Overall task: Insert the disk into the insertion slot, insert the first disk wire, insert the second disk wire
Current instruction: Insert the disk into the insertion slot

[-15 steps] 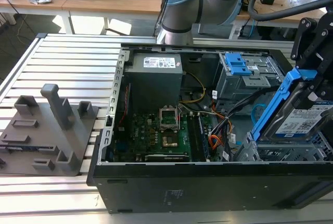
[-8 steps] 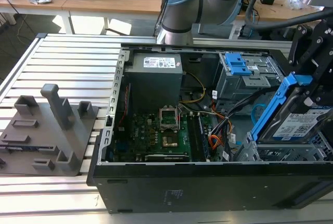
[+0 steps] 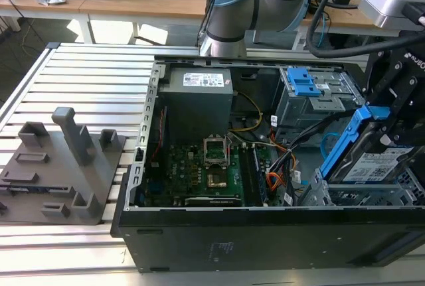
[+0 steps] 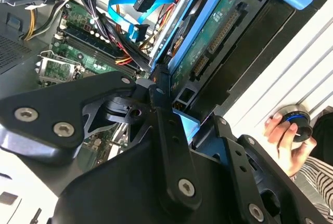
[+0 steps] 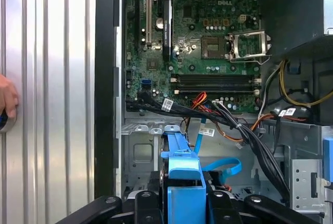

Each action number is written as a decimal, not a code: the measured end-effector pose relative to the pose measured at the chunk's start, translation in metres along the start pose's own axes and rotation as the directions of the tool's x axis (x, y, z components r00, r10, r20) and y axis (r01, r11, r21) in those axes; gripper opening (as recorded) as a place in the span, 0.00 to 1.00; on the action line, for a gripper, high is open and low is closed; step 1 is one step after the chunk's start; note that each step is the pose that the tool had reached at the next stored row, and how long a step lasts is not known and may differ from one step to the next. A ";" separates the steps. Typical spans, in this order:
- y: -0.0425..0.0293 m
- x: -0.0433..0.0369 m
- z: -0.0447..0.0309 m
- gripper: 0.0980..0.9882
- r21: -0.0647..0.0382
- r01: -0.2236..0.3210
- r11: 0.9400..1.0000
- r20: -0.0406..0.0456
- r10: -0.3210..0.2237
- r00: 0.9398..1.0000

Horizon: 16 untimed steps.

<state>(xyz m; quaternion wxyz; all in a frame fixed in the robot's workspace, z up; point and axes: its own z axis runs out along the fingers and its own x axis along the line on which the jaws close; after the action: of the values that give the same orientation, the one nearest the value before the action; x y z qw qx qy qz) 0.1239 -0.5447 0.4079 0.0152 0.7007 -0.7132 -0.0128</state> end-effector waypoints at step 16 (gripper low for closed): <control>0.0000 0.0000 0.0005 0.22 0.000 0.000 1.000 0.000 0.000 1.000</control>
<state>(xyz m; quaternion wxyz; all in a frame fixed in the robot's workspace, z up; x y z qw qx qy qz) 0.1239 -0.5447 0.4073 0.0152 0.7007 -0.7132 -0.0128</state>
